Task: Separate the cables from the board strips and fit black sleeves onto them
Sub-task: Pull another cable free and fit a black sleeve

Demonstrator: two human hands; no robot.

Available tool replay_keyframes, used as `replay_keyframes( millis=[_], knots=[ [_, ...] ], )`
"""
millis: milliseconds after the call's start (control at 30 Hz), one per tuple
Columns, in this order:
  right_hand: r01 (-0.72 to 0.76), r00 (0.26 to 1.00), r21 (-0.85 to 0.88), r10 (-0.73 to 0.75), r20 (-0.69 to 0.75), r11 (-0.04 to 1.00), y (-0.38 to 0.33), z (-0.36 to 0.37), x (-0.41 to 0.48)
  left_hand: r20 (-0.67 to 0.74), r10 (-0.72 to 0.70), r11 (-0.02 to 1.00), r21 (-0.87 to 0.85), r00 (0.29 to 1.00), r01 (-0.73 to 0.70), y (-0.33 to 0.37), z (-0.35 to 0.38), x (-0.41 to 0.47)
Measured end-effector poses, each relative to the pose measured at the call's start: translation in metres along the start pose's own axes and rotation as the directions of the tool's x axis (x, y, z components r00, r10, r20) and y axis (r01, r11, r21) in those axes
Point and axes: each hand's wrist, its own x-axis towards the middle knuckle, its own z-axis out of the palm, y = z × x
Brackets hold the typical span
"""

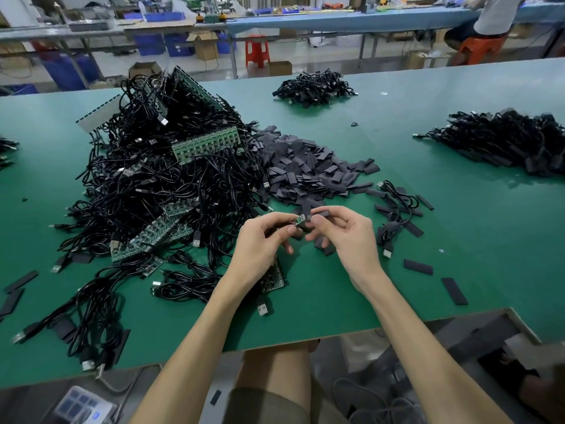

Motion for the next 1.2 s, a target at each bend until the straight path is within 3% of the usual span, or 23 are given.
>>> replay_keyframes(
  millis=[100, 533, 1200],
  knots=[
    [0.009, 0.999, 0.011, -0.008, -0.045, 1.0, -0.0005, -0.0016, 0.0012, -0.007, -0.026, 0.999, 0.024, 1.0, 0.026, -0.0009, -0.0006, 0.0],
    [-0.016, 1.0, 0.079, 0.014, 0.021, 0.997, -0.0018, 0.0011, -0.001, -0.03, -0.038, 0.999, 0.018, 0.999, 0.038, -0.0012, -0.0004, -0.0027],
    [0.002, 0.997, 0.044, -0.006, 0.079, 0.999, -0.001, 0.0001, -0.0021, -0.066, -0.035, 0.999, 0.025, 0.997, 0.037, -0.0022, -0.0002, -0.0028]
  ],
)
